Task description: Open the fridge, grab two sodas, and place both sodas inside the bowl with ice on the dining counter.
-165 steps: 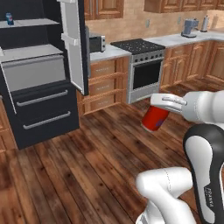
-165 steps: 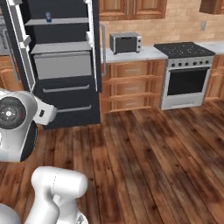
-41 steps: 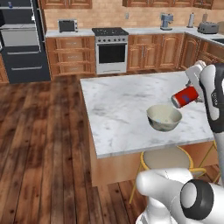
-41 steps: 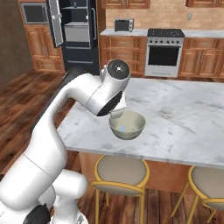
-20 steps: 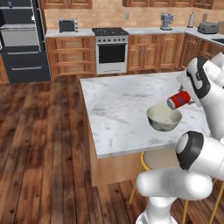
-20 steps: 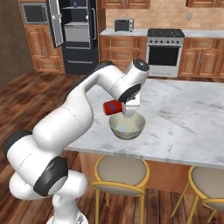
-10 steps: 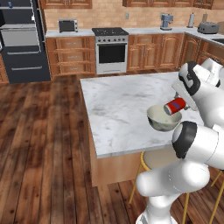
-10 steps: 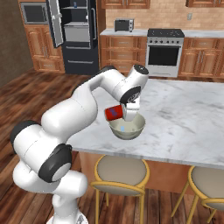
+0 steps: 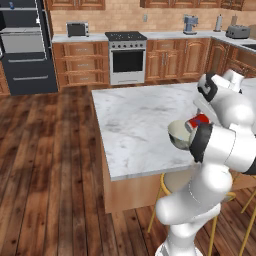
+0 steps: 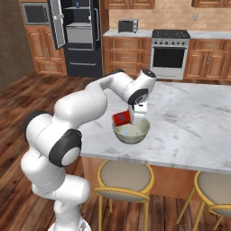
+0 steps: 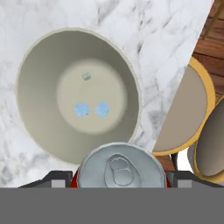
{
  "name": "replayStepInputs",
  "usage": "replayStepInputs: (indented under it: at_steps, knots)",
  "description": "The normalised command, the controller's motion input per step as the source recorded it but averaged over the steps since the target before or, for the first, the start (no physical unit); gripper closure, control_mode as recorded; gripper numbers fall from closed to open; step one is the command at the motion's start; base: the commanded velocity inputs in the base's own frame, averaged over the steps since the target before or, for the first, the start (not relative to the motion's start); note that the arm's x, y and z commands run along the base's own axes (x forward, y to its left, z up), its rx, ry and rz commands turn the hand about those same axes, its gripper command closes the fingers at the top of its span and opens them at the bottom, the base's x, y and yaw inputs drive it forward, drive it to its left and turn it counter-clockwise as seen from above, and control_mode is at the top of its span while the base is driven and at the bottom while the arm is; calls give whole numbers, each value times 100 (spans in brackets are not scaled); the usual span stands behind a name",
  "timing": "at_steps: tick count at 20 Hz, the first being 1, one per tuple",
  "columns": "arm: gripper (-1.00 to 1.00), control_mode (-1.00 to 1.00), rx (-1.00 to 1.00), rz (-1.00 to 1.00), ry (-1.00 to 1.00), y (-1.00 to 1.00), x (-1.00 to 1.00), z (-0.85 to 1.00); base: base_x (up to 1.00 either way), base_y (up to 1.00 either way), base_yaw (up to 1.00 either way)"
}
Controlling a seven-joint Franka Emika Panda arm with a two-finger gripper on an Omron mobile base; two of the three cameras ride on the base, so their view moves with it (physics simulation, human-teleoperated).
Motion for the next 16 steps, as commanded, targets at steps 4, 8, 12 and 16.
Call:
replayStepInputs:
  at_steps: [4, 8, 12, 16]
  knots:
    - [100, -100, 0, -2, 6, -13, 35, -25, 0, 0, 0]
    - [100, -100, 0, -2, 6, -1, 35, -26, 0, 0, 0]
    - [100, -100, 0, -1, 6, 0, 31, -29, 0, 0, 0]
    - [100, -100, 0, -1, 6, 0, 30, -29, 0, 0, 0]
